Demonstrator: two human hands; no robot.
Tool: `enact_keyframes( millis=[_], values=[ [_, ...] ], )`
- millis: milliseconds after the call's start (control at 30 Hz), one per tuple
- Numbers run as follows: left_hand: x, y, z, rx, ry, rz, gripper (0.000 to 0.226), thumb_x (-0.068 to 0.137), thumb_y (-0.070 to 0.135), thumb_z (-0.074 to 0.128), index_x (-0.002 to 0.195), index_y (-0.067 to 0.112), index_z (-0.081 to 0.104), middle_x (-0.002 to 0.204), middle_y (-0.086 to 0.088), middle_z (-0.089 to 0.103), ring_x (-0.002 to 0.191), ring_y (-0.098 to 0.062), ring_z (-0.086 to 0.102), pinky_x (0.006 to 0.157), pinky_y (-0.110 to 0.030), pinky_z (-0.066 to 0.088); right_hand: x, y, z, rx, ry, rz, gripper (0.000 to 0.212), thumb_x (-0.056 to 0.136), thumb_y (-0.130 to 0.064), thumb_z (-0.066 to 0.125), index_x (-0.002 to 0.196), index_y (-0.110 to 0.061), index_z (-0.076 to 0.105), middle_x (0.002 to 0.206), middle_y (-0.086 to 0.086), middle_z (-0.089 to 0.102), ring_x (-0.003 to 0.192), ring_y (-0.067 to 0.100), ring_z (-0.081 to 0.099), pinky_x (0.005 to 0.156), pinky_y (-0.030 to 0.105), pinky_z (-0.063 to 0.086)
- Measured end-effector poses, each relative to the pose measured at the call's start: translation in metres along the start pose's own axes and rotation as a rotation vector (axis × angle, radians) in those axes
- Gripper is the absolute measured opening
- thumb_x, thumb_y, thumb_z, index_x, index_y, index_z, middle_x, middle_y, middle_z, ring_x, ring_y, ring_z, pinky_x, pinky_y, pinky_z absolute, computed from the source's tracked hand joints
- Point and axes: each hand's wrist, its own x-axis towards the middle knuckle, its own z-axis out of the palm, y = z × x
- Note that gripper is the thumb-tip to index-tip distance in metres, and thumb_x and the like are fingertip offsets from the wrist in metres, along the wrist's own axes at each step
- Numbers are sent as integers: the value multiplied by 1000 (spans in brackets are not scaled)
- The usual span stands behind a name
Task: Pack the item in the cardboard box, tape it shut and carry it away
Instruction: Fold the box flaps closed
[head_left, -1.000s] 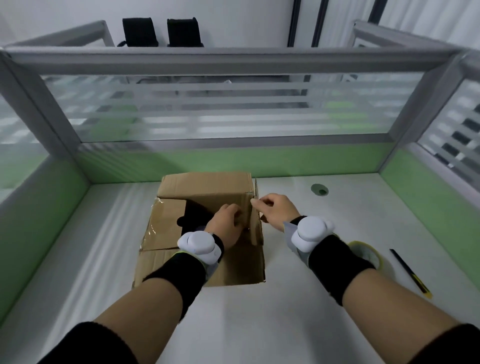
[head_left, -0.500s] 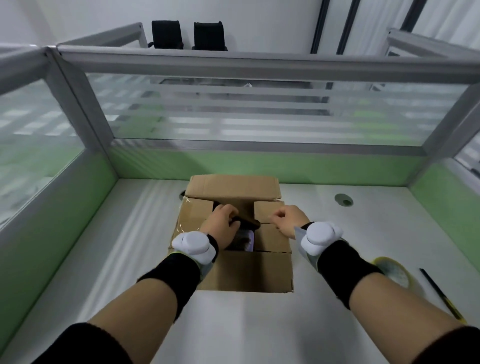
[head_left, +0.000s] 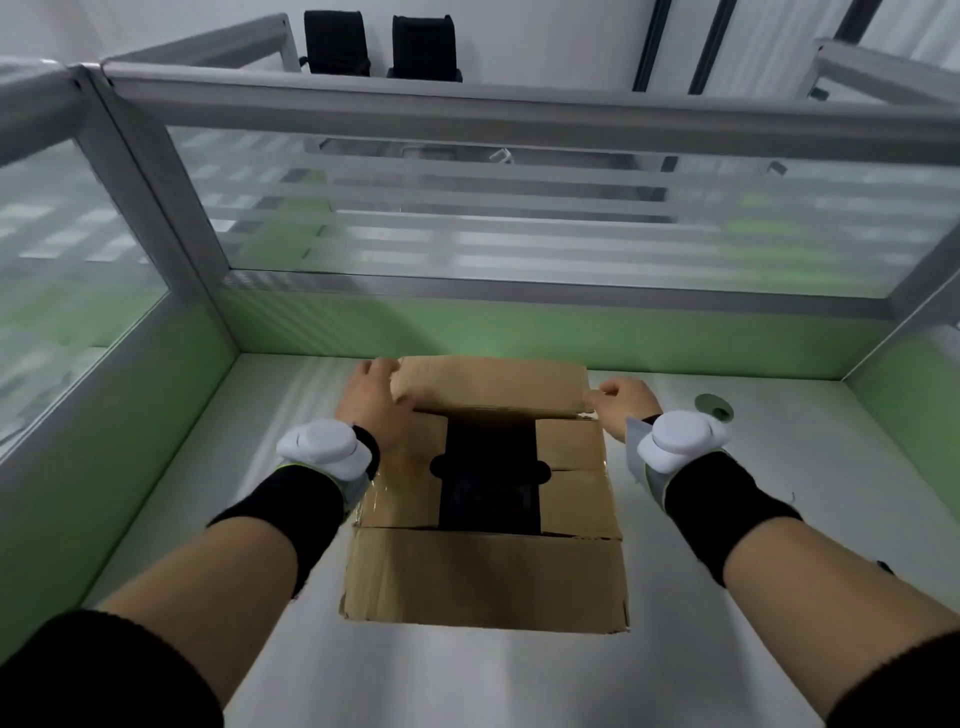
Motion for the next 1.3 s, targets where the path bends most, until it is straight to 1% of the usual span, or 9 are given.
enact_keyframes(
  millis=[67,200,433,567,633,867,967,1067,1300],
  values=[
    [7,-8,-2,5,22,-47,51,87,24,58,132,5,40,136,-17,39,119,-35,47,98,-38,38,8,2,1,0,-5,42,24,90,-23,51,101,-4,60,105,15,53,96,32,53,85,31,40],
    [22,-22,4,19,-24,-144,64,87,30,60,136,-2,32,139,-22,36,127,-38,38,105,-42,34,25,5,12,-31,-31,91,35,91,-25,48,61,-13,35,64,6,34,55,22,32,52,30,25],
    [31,-23,22,-135,-90,-168,50,88,27,58,126,-2,44,125,-21,53,116,-34,50,97,-38,40,40,12,35,-16,-27,92,43,93,-26,47,54,-10,35,57,7,37,60,24,37,48,30,20],
    [32,-18,25,-173,-81,-140,47,87,23,60,126,0,45,125,-19,55,115,-32,51,97,-35,39,40,11,34,22,7,102,31,93,-23,49,92,6,62,91,22,60,91,36,59,71,33,39],
    [33,-16,24,-177,-69,-129,48,86,22,60,126,0,45,126,-19,55,116,-32,51,97,-36,39,40,10,32,41,41,98,35,92,-20,51,109,9,62,111,25,65,107,39,59,86,39,46],
    [35,-8,12,-230,3,-84,52,81,18,67,126,1,46,123,-18,57,112,-32,54,96,-38,44,37,1,15,160,110,31,33,89,-17,53,102,12,63,99,28,67,84,35,62,75,35,47],
    [32,0,2,-267,45,-56,49,80,17,68,123,4,48,119,-16,59,109,-31,56,94,-37,46,31,-5,7,254,137,-9,27,88,-18,58,104,3,64,105,21,68,89,28,62,84,37,49],
    [26,8,-7,-300,93,2,42,79,13,68,118,5,53,115,-16,61,107,-30,57,92,-34,45,23,-8,-2,299,122,-71,29,87,-15,60,114,-5,63,116,12,66,93,18,56,80,26,41],
    [2,16,-23,-180,80,134,21,82,9,63,103,5,64,108,-17,62,100,-31,58,89,-33,45,-2,-9,-15,258,67,-180,21,83,-1,62,103,-2,68,108,18,69,87,17,56,79,23,40]
  ],
)
